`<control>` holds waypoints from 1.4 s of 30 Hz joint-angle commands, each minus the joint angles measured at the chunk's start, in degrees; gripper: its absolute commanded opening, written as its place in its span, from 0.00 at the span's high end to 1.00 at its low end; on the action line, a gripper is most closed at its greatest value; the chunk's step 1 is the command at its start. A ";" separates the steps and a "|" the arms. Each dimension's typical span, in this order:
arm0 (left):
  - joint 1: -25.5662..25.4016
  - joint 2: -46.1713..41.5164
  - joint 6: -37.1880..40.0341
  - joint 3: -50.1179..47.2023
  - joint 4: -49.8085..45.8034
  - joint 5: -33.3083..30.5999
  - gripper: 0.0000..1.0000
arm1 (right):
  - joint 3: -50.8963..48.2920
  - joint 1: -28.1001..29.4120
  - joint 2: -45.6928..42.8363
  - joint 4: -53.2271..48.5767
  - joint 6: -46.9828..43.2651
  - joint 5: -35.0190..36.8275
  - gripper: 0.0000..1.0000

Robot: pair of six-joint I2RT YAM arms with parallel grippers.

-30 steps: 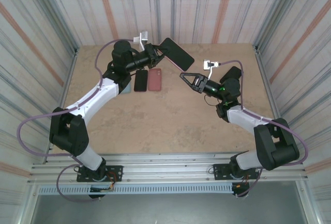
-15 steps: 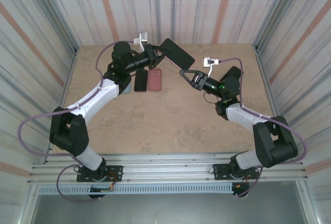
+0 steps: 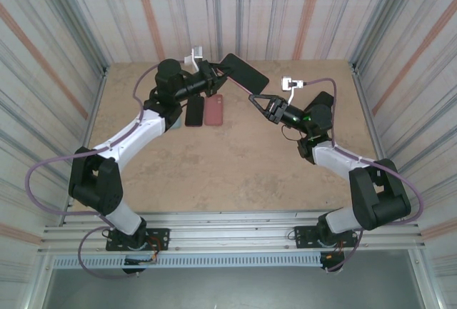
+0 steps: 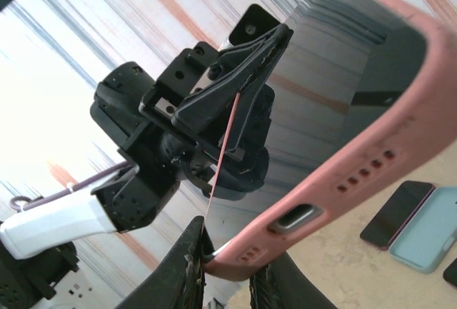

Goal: Take the phone out of the phone case

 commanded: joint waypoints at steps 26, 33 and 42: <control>0.36 -6.31 18.21 5.07 -7.66 7.35 1.00 | -1.53 -5.84 -3.64 -10.99 -7.33 -4.19 0.60; 2.15 -5.57 46.13 12.57 -22.66 19.43 1.00 | 4.74 -6.35 -9.18 -45.61 -40.35 -11.60 0.54; 3.62 -5.73 79.33 15.53 -42.31 30.48 1.00 | 12.43 -3.90 -10.46 -69.84 -70.97 -13.87 0.51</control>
